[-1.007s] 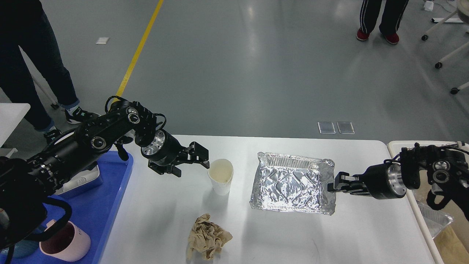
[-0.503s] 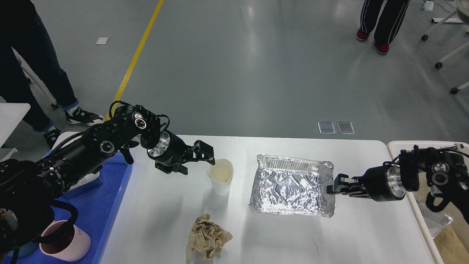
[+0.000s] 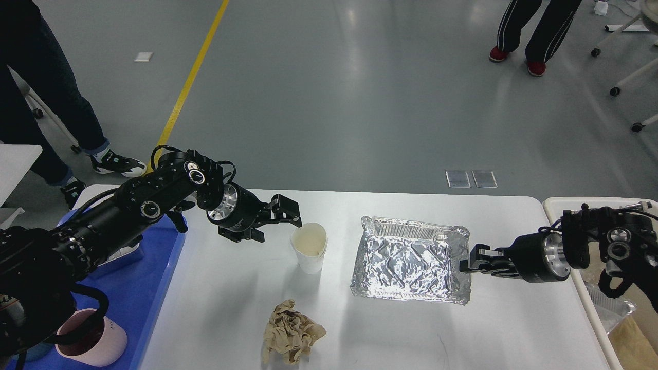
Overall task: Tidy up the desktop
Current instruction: 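Close the left gripper around the white paper cup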
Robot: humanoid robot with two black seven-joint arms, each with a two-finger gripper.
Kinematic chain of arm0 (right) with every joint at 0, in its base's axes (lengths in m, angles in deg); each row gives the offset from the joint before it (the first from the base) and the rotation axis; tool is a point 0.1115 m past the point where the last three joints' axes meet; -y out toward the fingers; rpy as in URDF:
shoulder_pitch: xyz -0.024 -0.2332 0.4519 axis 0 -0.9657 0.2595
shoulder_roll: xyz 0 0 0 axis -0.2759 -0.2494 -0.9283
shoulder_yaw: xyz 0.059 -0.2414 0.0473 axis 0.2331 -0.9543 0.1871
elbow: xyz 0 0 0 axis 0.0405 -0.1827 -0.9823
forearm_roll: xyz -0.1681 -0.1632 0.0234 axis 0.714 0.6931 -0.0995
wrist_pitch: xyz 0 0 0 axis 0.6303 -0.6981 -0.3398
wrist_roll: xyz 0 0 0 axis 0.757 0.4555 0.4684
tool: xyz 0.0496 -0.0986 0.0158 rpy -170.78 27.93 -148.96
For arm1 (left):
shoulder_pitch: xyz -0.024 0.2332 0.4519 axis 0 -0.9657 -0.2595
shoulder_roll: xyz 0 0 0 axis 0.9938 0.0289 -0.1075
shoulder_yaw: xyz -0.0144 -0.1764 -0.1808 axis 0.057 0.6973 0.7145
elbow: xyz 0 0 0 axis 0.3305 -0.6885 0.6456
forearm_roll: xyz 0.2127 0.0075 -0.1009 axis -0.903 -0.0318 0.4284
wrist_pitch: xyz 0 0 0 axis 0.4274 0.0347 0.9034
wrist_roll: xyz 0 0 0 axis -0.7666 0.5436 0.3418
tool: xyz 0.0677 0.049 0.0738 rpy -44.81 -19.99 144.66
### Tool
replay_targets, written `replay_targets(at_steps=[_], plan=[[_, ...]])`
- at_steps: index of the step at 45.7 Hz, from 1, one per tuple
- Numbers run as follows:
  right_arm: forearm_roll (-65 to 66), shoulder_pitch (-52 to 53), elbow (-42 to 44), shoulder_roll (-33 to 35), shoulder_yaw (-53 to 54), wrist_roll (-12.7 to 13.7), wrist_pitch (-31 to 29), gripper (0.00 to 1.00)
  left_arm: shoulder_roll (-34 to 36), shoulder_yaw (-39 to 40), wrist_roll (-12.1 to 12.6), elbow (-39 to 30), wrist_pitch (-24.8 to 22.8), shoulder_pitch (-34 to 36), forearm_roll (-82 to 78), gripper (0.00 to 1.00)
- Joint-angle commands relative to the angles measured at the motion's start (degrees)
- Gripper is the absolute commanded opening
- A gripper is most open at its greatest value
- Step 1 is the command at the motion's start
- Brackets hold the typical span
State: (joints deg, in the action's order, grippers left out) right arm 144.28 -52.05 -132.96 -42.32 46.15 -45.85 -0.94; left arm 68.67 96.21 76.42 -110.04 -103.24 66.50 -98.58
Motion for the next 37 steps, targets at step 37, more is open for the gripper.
replay_targets(at_steps=[37], plan=[[0.0,-0.8,-0.1,0.0,0.5,0.0,0.0,0.0,-1.9,-2.0,-3.4,0.2,4.2,-2.5,-5.2,0.76]])
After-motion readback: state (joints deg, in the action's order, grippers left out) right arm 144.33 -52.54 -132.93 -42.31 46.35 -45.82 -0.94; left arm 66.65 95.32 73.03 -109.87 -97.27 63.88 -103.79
